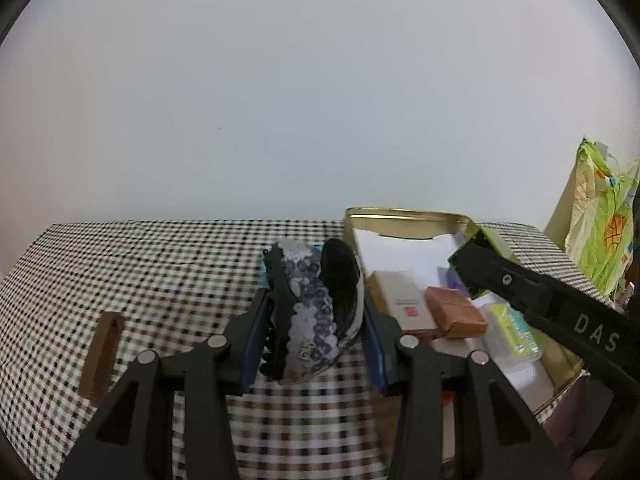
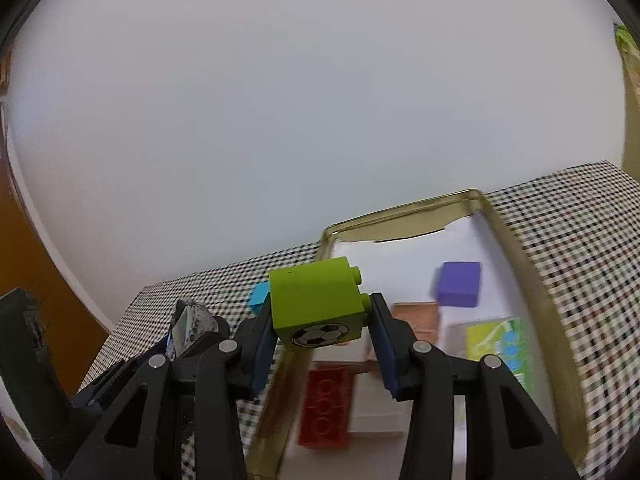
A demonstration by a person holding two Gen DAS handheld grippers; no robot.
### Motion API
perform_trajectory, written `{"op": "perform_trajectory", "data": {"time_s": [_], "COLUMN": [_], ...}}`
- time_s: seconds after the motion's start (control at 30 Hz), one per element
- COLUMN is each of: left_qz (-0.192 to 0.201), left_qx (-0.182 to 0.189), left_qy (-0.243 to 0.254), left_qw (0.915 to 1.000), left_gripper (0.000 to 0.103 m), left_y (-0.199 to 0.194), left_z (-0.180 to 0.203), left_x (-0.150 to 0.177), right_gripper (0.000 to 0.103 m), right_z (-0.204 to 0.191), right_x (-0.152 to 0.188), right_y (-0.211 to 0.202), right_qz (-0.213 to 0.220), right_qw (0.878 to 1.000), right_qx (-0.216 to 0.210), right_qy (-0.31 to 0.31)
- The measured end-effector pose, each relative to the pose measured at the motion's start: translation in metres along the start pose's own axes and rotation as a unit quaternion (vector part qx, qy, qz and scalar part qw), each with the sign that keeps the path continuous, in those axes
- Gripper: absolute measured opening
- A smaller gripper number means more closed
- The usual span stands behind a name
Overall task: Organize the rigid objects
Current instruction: 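Lift the pouch and green block and carry both toward the gold tray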
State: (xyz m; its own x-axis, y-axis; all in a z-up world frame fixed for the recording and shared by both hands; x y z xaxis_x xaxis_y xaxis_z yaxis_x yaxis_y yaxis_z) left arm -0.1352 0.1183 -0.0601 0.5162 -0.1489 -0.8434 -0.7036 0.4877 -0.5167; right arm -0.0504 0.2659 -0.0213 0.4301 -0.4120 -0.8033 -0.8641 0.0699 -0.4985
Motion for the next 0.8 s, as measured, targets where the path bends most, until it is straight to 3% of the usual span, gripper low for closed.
{"op": "perform_trajectory", "data": {"time_s": [0.47, 0.8], "left_qz": [-0.005, -0.026], "left_qx": [0.017, 0.01], "left_qy": [0.024, 0.041], "left_qw": [0.9996, 0.9987], "left_gripper": [0.042, 0.042], "left_y": [0.018, 0.038], "left_z": [0.035, 0.073], "left_x": [-0.009, -0.012], "right_gripper": [0.047, 0.047], "right_z": [0.06, 0.08], "right_x": [-0.021, -0.028], "right_y": [-0.009, -0.01], "right_qz": [0.01, 0.011], "right_qw": [0.999, 0.998], "right_qx": [0.027, 0.047], "right_qy": [0.024, 0.027]}}
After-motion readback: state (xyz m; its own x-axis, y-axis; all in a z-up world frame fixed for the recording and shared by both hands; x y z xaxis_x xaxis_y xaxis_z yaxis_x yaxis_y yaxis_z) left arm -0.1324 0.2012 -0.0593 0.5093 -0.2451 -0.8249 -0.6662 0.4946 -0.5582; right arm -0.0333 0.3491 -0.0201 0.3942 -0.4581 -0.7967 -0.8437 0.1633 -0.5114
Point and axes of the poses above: each gripper's, at about its wrist camera, not at the fingertips, and y roughly the way its jaws point, z to its right, x to its underside, the point moved 10 cm from there along y, roughly the way its jaws point, and after that the axes turned 6 degrees about x, right-handed, at the moved point
